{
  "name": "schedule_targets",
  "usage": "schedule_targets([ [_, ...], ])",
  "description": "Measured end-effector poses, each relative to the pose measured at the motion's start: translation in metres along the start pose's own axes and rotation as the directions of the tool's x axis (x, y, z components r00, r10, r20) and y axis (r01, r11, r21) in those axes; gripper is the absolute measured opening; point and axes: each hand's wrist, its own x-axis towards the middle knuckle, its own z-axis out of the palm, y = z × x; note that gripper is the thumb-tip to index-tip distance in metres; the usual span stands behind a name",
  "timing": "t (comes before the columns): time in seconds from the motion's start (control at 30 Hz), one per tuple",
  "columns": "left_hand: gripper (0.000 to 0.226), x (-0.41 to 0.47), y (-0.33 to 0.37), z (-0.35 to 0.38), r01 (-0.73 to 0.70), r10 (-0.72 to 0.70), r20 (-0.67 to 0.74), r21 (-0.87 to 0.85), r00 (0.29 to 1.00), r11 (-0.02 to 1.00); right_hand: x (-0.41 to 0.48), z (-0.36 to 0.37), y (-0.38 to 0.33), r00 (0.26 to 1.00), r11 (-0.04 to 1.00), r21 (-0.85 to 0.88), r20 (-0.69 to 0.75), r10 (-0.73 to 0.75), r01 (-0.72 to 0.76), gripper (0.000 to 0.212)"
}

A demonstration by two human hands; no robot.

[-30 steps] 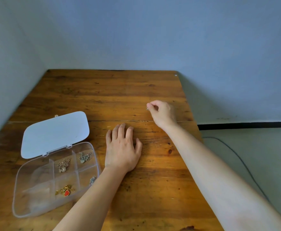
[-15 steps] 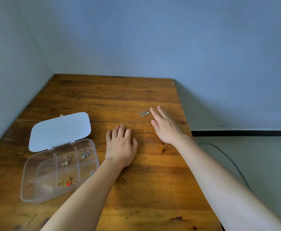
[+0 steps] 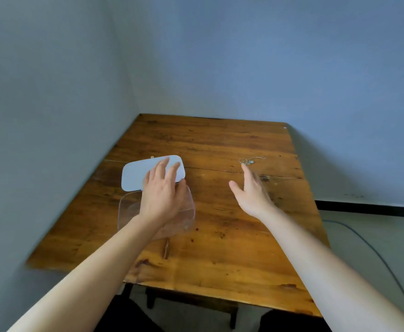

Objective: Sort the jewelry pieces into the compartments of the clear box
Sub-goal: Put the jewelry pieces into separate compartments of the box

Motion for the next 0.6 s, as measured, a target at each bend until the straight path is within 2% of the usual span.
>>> schedule_targets([
  [0.1, 0.042, -0.006, -0.044, -0.015, 0.271, -0.292, -0.071, -0.215, 0.954, 0.938, -0.017, 0.036, -0.037, 0.998, 0.970, 0.245, 0.069, -0.010, -0.007, 0.071],
  [0.2, 0.044, -0.008, -0.076, -0.019, 0.489, -0.566, -0.049, -0.446, 0.823, 0.750, -0.037, 0.071, -0.060, 0.986, 0.894, 0.444, 0.168, -0.008, -0.069, 0.072],
  [0.27, 0.046, -0.007, -0.088, -0.016, 0.578, -0.664, 0.032, -0.525, 0.747, 0.624, -0.047, 0.091, -0.059, 0.988, 0.918, 0.397, 0.142, -0.059, -0.002, 0.075],
  [0.37, 0.045, 0.003, -0.099, -0.011, 0.640, -0.737, 0.144, -0.622, 0.661, 0.452, -0.056, 0.104, -0.050, 0.978, 0.967, 0.182, 0.078, -0.193, 0.176, 0.099],
  [0.47, 0.047, 0.025, -0.107, -0.008, 0.663, -0.741, 0.230, -0.656, 0.631, 0.361, -0.053, 0.109, -0.047, 0.971, 0.974, 0.080, 0.093, -0.219, 0.212, 0.129],
  [0.53, 0.051, 0.040, -0.111, -0.005, 0.685, -0.726, 0.310, -0.666, 0.613, 0.294, -0.052, 0.109, -0.046, 0.972, 0.974, 0.066, 0.083, -0.220, 0.215, 0.135],
  [0.6, 0.051, 0.052, -0.112, -0.003, 0.694, -0.729, 0.326, -0.666, 0.602, 0.275, -0.053, 0.109, -0.047, 0.974, 0.976, 0.068, 0.069, -0.214, 0.209, 0.132],
])
